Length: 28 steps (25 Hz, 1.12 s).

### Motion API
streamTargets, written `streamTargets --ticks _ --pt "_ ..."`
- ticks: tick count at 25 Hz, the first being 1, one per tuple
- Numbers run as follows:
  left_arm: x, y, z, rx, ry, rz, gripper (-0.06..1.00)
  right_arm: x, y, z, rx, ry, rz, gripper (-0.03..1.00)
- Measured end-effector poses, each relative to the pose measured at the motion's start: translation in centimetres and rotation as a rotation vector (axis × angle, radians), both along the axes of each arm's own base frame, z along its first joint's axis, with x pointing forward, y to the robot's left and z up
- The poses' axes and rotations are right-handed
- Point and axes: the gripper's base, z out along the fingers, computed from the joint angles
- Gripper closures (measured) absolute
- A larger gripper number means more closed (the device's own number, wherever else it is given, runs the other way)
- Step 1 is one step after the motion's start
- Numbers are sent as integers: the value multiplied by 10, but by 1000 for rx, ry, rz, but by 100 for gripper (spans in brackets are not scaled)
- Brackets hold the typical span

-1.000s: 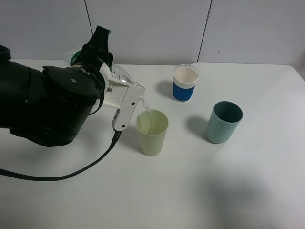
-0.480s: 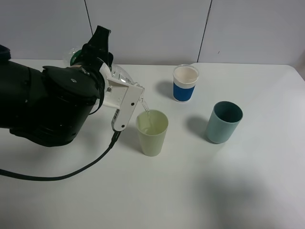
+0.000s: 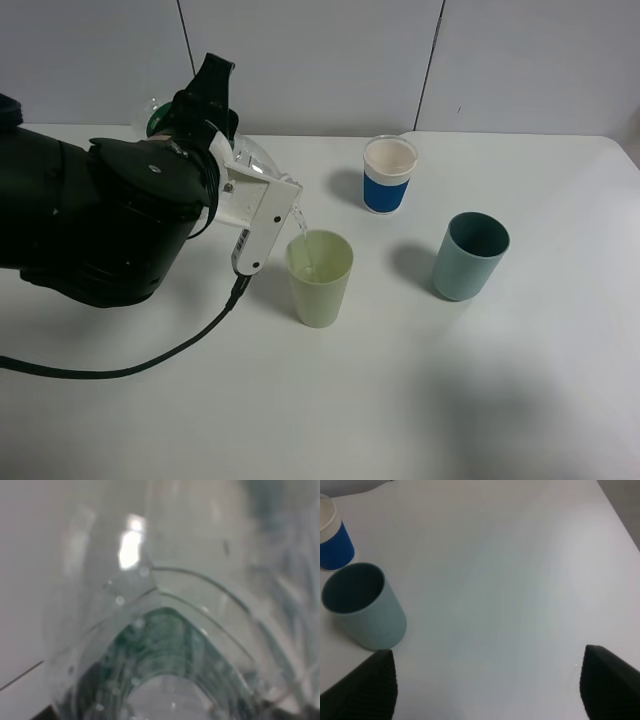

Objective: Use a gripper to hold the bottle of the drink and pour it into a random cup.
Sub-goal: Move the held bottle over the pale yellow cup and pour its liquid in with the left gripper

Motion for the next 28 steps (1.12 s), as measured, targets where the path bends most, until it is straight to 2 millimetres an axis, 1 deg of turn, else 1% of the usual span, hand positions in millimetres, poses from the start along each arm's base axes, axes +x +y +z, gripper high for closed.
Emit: streamTargets --ticks 28 --pt "2 -2 4 29 -47 -28 47 0 0 0 0 0 0 22"
